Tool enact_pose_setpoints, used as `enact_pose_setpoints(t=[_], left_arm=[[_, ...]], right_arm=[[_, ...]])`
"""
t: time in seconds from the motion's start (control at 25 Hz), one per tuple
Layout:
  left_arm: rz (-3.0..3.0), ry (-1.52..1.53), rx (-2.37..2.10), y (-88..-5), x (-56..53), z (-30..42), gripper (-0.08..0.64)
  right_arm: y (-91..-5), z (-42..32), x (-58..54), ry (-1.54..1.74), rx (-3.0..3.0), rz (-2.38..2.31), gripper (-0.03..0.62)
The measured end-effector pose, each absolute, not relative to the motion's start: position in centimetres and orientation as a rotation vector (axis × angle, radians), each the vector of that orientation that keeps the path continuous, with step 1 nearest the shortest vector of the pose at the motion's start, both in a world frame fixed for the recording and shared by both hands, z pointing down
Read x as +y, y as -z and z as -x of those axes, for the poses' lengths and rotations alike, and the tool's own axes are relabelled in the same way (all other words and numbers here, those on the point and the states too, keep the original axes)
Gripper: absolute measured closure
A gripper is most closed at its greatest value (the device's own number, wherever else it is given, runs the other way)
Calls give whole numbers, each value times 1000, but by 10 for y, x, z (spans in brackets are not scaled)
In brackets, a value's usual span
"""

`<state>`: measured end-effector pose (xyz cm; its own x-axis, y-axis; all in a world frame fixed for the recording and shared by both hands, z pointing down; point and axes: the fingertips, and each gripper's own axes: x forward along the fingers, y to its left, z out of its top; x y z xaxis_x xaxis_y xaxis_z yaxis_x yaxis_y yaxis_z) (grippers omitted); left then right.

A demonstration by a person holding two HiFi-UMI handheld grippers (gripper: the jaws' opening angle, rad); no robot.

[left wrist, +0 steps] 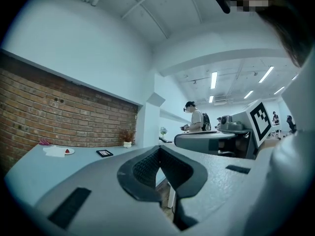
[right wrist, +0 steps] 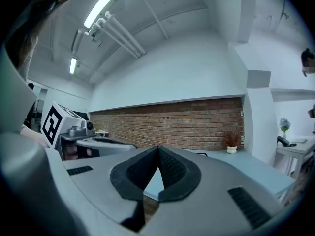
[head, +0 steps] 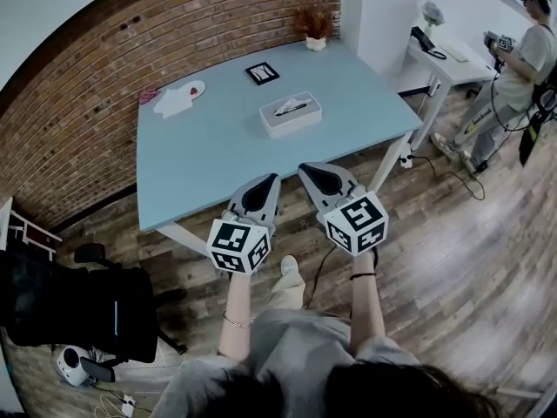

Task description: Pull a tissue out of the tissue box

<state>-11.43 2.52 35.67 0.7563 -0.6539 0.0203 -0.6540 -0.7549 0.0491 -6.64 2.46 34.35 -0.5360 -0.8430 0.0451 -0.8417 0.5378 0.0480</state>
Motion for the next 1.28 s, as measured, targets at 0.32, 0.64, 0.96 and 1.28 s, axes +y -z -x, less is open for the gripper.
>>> enact_pose_setpoints(t=[0.32, 0.64, 0.96, 1.28], left_arm=[[-2888, -31, -1032, -366, -20, 88, 557], [-2875, -66, -978, -375, -68, 73, 557], [-2872, -81, -929, -381, -111, 68, 557], [-2885, -91, -856, -389, -162, 53, 557]], right_arm=[[-351, 40, -24, -21, -2685, -1502, 592], [-358, 29, -73, -42, -2652, -1491, 592], [-363, 18, -115, -50, -2614, -1496, 592], [-370, 5, -162, -42, -2554, -1500, 592]])
